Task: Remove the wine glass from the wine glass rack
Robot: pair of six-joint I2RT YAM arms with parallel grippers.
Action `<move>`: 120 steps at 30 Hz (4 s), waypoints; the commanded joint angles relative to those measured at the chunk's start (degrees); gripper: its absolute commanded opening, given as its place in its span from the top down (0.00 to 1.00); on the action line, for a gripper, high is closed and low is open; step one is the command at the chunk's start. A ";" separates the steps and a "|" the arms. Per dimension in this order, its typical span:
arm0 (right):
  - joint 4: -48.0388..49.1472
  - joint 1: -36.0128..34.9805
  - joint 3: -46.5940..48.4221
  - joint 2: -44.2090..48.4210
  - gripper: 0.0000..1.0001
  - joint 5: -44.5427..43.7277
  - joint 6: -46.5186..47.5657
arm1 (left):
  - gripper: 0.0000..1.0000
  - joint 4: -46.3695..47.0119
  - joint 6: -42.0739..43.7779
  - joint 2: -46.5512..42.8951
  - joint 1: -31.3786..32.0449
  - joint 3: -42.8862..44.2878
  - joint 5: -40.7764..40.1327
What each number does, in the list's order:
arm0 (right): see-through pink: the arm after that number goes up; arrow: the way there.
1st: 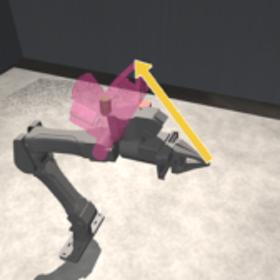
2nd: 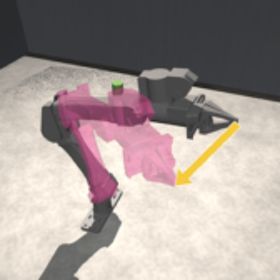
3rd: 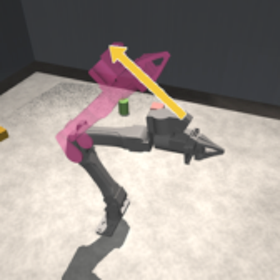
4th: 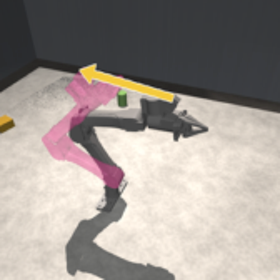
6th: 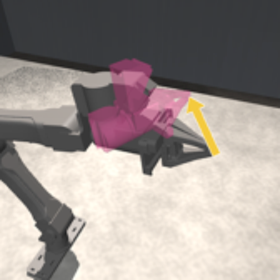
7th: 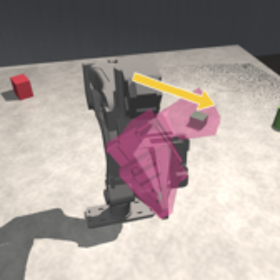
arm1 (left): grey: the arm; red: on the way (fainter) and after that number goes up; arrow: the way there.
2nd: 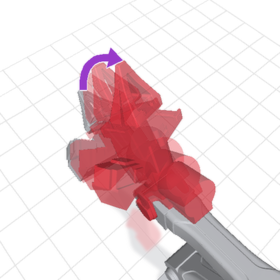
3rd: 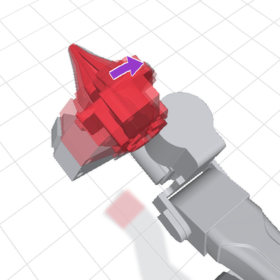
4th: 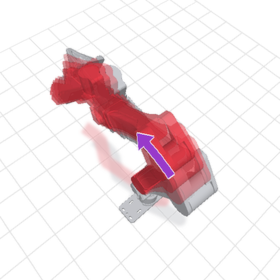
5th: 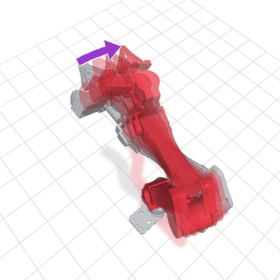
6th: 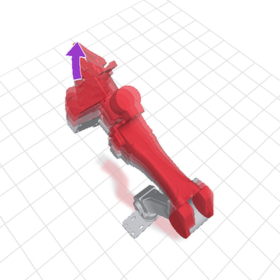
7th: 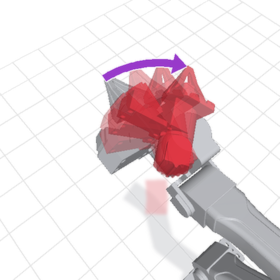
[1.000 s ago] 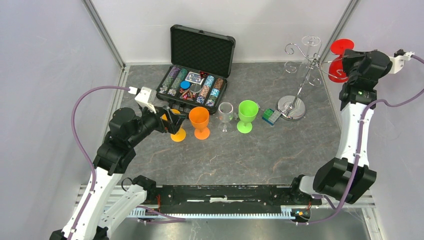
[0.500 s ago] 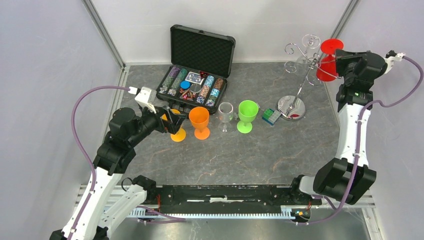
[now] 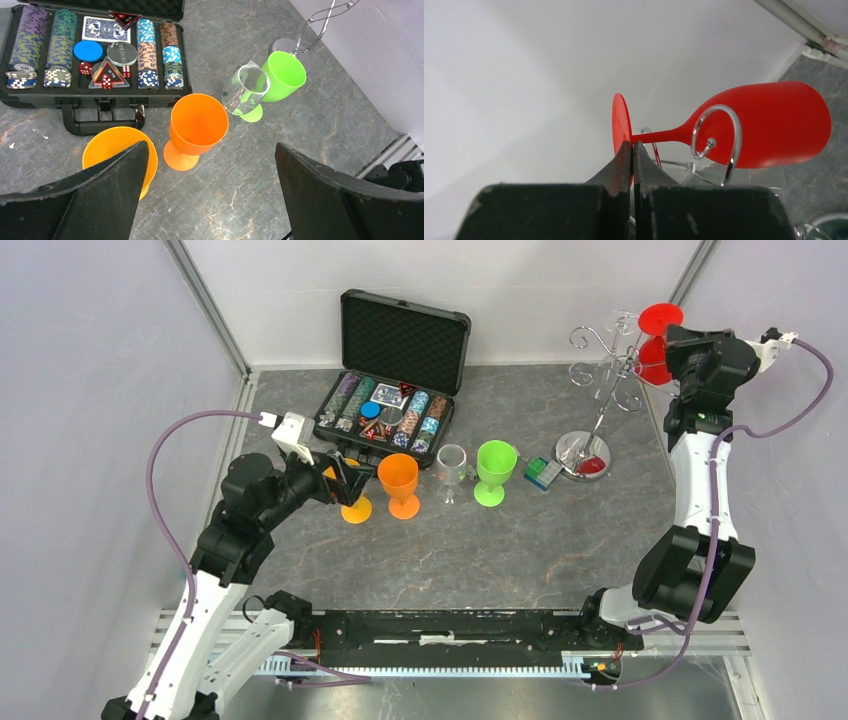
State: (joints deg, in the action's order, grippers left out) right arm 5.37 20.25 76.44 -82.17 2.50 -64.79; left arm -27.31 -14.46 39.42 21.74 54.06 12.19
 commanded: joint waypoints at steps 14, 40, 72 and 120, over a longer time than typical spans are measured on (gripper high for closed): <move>33.27 -0.09 3.19 2.25 1.00 12.20 10.10 | 0.00 6.68 -2.37 0.95 -2.77 -1.54 5.01; 25.04 -3.92 -15.61 34.10 1.00 31.96 -16.90 | 0.00 30.71 -27.77 6.64 -3.37 -3.08 22.92; 33.57 -14.98 -42.67 52.95 1.00 33.89 -44.05 | 0.00 70.12 -60.18 40.89 13.82 4.24 24.29; 18.89 -15.42 -50.37 56.33 0.45 24.84 -33.17 | 0.98 80.12 -65.78 38.61 17.03 7.40 30.51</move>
State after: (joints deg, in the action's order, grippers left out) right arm 27.20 4.93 26.00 -26.30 29.23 -102.98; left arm 61.04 -92.12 83.20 39.35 57.91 41.01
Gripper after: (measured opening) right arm 0.466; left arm 0.055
